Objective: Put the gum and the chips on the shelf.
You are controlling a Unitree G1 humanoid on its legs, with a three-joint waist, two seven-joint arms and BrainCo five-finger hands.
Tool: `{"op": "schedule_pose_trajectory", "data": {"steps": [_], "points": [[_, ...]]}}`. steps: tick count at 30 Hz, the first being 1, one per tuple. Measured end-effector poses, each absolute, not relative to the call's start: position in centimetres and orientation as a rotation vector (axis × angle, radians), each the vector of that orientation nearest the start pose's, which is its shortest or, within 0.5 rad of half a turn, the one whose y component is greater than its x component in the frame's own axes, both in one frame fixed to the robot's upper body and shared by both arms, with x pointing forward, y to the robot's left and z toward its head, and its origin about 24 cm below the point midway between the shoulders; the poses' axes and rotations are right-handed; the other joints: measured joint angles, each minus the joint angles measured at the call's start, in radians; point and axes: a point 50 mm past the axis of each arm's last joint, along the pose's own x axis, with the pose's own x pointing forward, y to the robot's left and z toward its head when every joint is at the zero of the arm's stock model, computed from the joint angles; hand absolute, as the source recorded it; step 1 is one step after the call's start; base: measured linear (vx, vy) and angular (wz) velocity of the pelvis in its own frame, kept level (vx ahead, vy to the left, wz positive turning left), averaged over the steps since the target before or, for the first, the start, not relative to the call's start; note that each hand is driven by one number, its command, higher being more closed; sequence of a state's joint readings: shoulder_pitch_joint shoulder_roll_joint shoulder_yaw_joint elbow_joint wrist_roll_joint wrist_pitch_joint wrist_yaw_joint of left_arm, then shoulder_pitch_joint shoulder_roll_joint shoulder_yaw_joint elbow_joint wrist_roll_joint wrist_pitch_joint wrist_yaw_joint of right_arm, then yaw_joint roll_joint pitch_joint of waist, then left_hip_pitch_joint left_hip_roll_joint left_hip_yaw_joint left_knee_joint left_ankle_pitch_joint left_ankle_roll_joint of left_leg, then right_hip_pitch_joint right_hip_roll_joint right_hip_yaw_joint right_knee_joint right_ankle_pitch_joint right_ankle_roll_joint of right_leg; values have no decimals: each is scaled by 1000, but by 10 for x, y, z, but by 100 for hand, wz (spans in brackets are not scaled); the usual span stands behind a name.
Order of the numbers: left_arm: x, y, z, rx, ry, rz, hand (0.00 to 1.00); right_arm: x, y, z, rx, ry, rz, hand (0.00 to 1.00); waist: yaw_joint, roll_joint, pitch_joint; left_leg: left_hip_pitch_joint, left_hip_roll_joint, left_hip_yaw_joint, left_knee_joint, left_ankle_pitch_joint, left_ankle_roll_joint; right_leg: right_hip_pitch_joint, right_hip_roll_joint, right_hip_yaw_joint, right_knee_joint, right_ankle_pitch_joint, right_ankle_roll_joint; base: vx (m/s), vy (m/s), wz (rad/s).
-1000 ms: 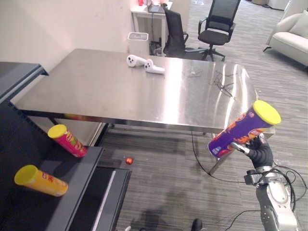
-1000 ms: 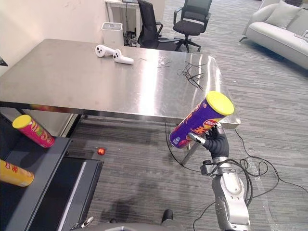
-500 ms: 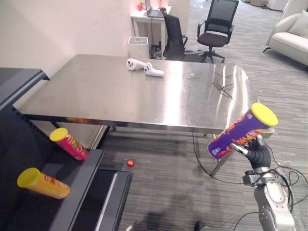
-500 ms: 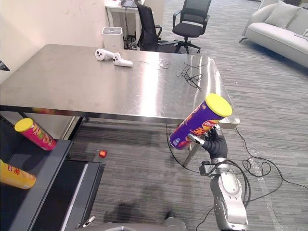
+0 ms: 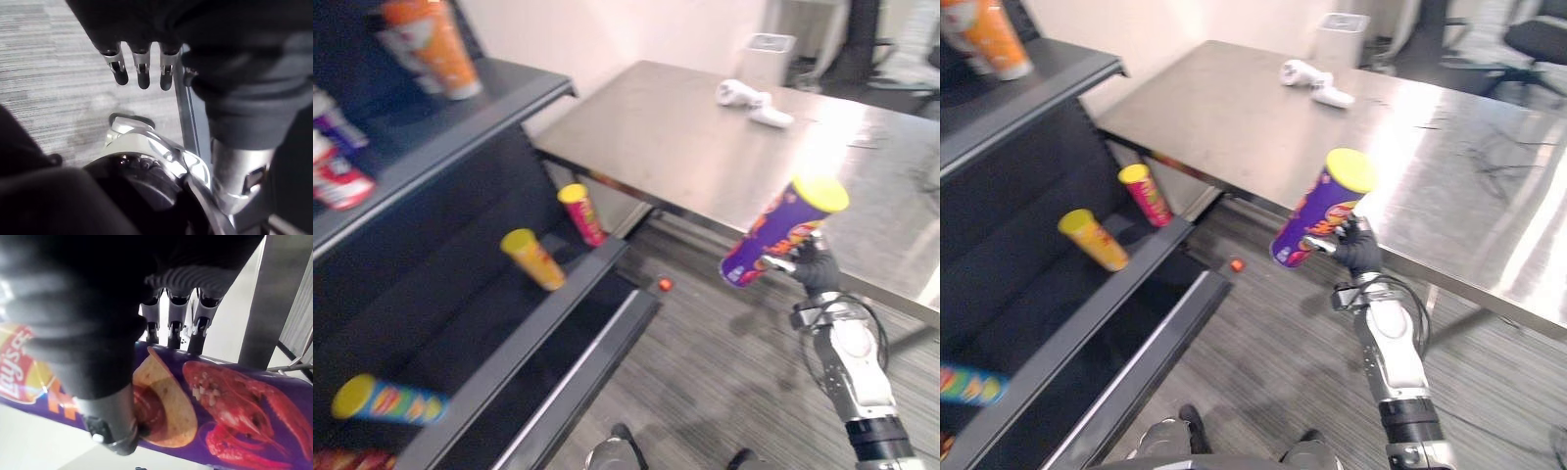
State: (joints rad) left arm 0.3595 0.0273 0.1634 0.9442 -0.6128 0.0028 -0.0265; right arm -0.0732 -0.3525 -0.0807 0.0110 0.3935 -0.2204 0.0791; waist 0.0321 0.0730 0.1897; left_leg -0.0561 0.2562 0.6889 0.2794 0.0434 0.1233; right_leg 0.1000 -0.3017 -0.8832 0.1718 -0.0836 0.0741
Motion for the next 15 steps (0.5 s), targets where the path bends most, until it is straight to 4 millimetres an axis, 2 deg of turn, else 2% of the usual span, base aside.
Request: {"op": "schedule_pose_trajectory", "data": {"steps": [1,2,3,4,5,6,8,10,11,12,13,15], "points": [[1,189,-167,-607,1153,620,0,261,-232,99,20,-306,-8,100,1,-5,-2,-8,-22,10,-39,46,-5,10,-14,-48,1,0,2,-63,75,126],[-1,190,-167,-608,1157,616,0,259,-232,97,23,-300,-10,100,11,-21,-7,1,-72,-12,-138,110,-32,19,-26,-95,-22,1,3,-59,71,110],[-1,190,-168,-609,1158,617,0,257,-233,96,25,-300,-14,100,10,-28,-4,2,-76,-13,-138,96,-30,28,-30,-128,-28,4,3,-47,53,83],[-3,191,-168,-605,1166,620,0,255,-233,92,32,-287,-23,100,12,-33,-4,8,-64,9,-73,34,-29,44,-37,-158,-27,4,3,2,48,77],[-7,192,-167,-588,1176,618,0,249,-235,87,40,-271,-41,100,11,-39,-9,33,-59,50,1,-28,-38,66,-48,-189,-25,7,9,23,75,91],[-9,193,-167,-569,1184,611,0,243,-239,86,33,-266,-56,100,2,-33,-16,53,-62,100,0,-48,-59,83,-58,-221,-8,13,19,28,109,102],[-8,197,-167,-536,1186,593,0,237,-246,85,32,-259,-98,100,-14,-19,-39,35,-99,144,-71,-50,-58,77,-64,-271,19,22,32,2,144,100],[-10,197,-167,-529,1199,590,0,232,-250,82,29,-242,-117,100,-16,-22,-48,44,-139,108,-186,-48,-58,76,-59,-308,31,25,38,-16,128,76],[-14,195,-168,-526,1222,584,0,228,-251,80,35,-233,-133,100,-25,-7,-64,62,-167,56,-287,-41,-67,75,-55,-318,56,19,33,-42,118,100],[-15,194,-169,-525,1231,582,0,226,-250,76,65,-226,-159,100,-37,-21,-66,65,-197,13,-350,-4,-56,72,-71,-310,85,9,23,-53,88,99],[-17,196,-169,-522,1236,585,0,225,-250,74,74,-220,-169,100,-40,-28,-66,65,-203,2,-361,0,-53,66,-78,-300,102,6,19,-74,57,77],[-22,198,-169,-510,1245,589,0,226,-247,72,90,-213,-171,100,-24,-49,-63,72,-225,-17,-367,1,-45,62,-119,-254,167,-2,5,-74,23,36]]}}
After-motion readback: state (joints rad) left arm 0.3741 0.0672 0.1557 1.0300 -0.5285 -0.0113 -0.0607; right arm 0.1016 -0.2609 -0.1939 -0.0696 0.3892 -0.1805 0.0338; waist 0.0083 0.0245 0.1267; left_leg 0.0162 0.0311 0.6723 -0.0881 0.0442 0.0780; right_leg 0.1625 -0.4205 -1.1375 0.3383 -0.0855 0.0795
